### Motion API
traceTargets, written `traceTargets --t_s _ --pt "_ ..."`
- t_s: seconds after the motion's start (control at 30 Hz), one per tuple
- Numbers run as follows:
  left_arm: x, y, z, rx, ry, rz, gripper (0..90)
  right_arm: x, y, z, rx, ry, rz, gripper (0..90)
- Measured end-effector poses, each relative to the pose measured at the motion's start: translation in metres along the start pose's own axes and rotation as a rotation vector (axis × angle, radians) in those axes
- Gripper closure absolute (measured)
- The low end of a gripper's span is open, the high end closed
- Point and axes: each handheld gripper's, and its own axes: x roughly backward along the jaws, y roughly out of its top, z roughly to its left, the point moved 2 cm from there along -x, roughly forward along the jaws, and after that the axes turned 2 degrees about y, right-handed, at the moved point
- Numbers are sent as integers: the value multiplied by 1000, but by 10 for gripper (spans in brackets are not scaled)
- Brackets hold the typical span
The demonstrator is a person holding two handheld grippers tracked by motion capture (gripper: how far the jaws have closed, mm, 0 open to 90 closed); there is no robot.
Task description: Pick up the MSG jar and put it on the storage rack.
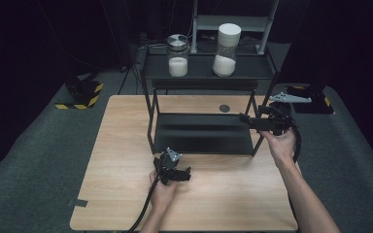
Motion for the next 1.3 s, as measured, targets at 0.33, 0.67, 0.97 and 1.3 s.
traceTargets --t_s 0.33,0.67,0.97,1.3 --pt "0 0 0 -5 0 2 44 -8 -14 3 6 -17 25 116" --pt "0 0 0 -5 1 2 44 -16 -28 1 -10 -11 49 116" --pt "0 0 0 -6 1 2 44 -22 -42 -1 -22 -7 72 119" --pt "0 0 0 -6 2 2 44 -28 -57 1 -19 -19 91 119"
